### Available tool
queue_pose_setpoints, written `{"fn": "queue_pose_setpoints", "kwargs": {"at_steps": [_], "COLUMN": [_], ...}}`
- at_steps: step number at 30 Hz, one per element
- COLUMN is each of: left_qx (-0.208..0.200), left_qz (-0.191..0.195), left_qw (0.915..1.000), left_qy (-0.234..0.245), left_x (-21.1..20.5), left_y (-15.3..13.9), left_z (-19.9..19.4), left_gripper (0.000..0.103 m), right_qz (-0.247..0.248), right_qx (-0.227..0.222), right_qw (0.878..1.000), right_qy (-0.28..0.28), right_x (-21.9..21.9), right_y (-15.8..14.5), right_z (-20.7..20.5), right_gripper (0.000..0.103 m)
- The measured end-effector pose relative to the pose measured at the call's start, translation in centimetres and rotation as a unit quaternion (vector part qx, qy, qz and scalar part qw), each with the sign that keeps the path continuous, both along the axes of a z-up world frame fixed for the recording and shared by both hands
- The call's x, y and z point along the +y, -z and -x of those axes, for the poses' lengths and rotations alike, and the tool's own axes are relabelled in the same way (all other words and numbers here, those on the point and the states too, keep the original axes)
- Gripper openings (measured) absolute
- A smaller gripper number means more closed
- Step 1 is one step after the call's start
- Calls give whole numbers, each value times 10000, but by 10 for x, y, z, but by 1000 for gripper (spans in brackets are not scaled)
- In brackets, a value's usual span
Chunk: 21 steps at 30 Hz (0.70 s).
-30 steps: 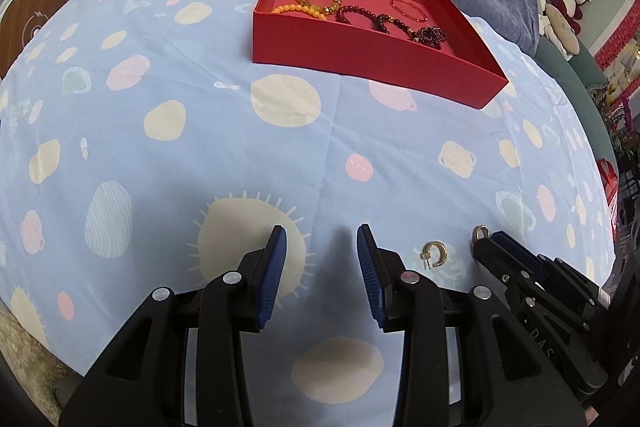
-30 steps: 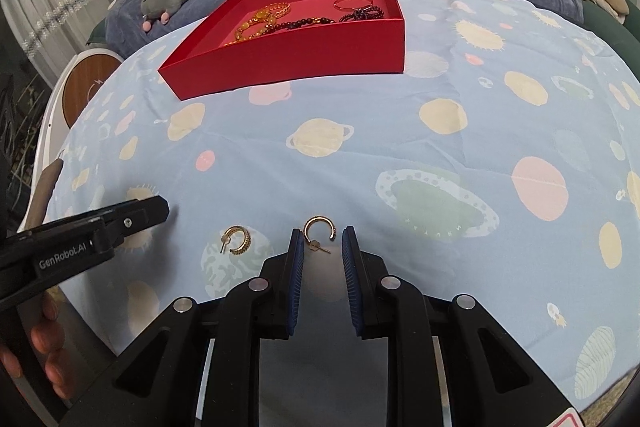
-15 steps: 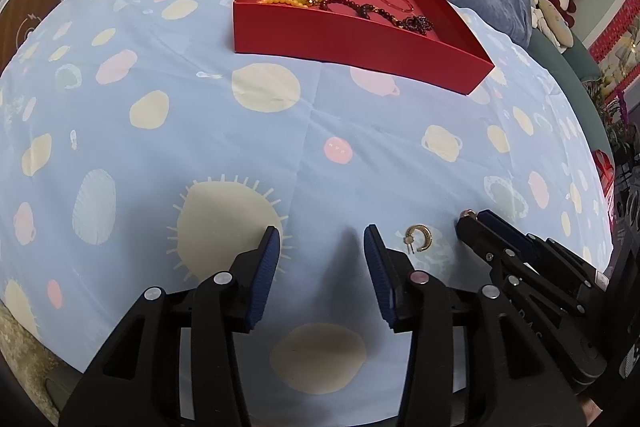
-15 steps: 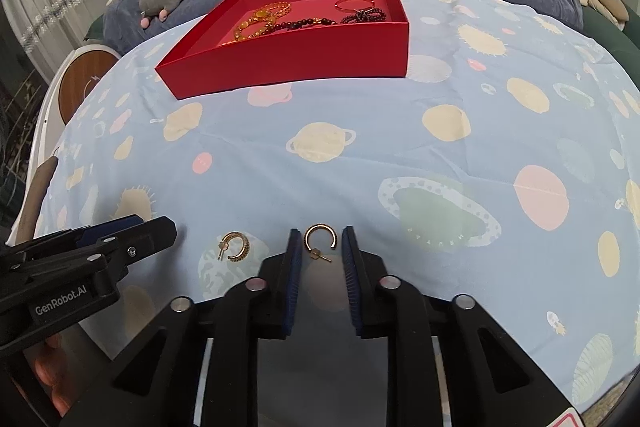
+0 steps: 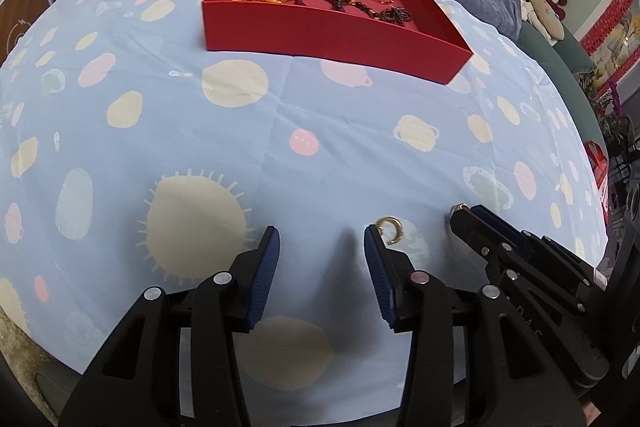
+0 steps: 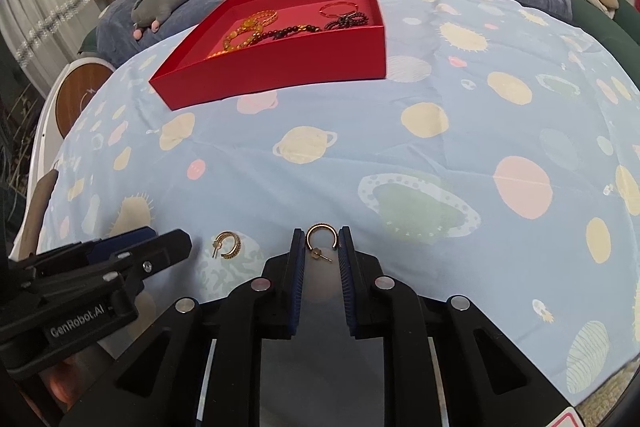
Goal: Organize jewelry
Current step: 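Grasp one gold hoop earring with the right tool while the left tool grasps the other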
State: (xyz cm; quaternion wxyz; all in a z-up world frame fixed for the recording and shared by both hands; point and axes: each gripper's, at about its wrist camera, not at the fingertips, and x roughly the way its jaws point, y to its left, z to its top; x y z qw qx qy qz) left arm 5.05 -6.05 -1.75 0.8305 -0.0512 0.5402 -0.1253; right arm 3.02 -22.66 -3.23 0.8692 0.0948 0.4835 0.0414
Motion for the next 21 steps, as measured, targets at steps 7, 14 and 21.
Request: {"fn": "queue_pose_setpoints", "kwargs": {"at_steps": [7, 14, 21], "left_qx": [7, -90, -214], "left_qz": [27, -45, -228], "left_qw": [9997, 9995, 9987], "left_qy": [248, 315, 402], "left_x": [-20, -32, -39], "left_y": [3, 5, 5], "left_z": [4, 2, 1], "left_gripper": [43, 42, 33], "right_qz": [-119, -168, -153], "right_qx": [8, 30, 40], "right_qw": [9997, 9996, 9996], "right_qy": [199, 246, 247], "right_x": [-11, -14, -15], "right_y": [-2, 0, 0], "right_z": [1, 1, 1], "right_gripper": [16, 17, 17]}}
